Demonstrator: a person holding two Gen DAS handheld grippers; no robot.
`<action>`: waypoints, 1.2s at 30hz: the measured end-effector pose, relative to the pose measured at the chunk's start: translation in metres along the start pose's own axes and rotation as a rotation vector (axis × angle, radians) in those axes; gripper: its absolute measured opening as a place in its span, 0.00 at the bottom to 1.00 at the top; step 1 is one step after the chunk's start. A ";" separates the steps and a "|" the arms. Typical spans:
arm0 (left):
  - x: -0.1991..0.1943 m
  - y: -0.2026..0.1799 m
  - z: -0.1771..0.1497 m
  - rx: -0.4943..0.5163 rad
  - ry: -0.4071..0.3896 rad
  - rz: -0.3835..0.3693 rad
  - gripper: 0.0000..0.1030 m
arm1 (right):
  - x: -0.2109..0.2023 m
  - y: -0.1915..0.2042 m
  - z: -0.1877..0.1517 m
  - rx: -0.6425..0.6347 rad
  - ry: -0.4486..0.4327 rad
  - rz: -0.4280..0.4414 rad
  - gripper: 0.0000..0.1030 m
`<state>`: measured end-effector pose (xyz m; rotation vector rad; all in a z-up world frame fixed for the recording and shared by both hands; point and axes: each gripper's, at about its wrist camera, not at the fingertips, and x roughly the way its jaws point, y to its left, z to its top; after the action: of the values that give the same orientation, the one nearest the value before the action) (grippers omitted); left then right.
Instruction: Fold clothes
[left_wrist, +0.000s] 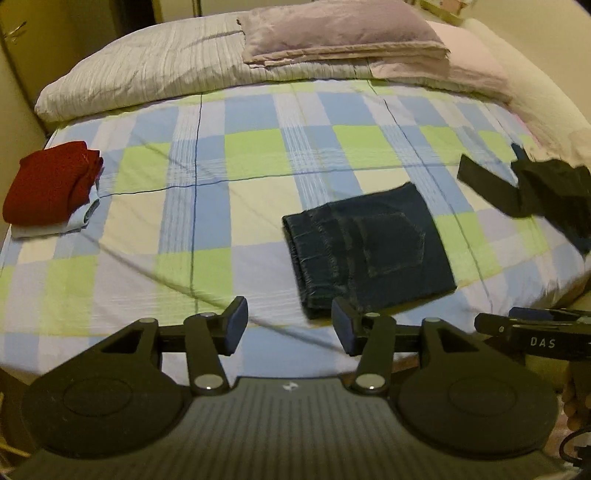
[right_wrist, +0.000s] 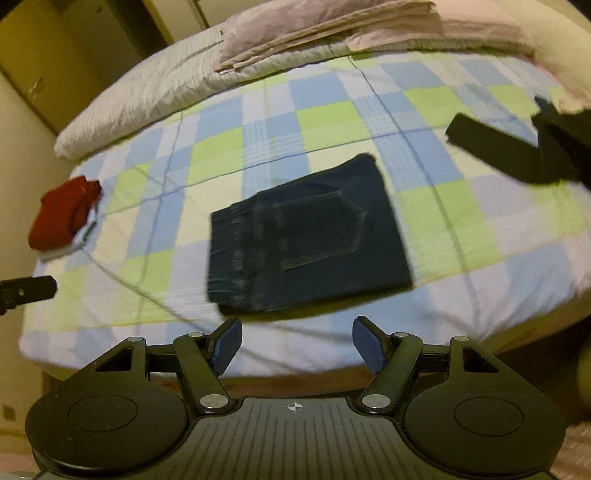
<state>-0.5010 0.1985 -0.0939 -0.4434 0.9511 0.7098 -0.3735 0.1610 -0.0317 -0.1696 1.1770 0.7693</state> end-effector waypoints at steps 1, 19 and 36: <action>0.000 0.006 -0.002 0.012 0.004 -0.005 0.45 | 0.000 0.005 -0.006 0.020 -0.003 -0.003 0.68; 0.038 0.109 -0.038 -0.313 0.039 -0.358 0.45 | 0.019 0.039 -0.018 0.068 -0.030 -0.026 0.68; 0.166 0.066 -0.003 -0.524 0.062 -0.368 0.54 | 0.094 -0.074 0.071 0.089 0.051 0.048 0.68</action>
<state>-0.4860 0.3004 -0.2399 -1.0775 0.7048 0.6037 -0.2574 0.1847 -0.1051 -0.0875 1.2652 0.7564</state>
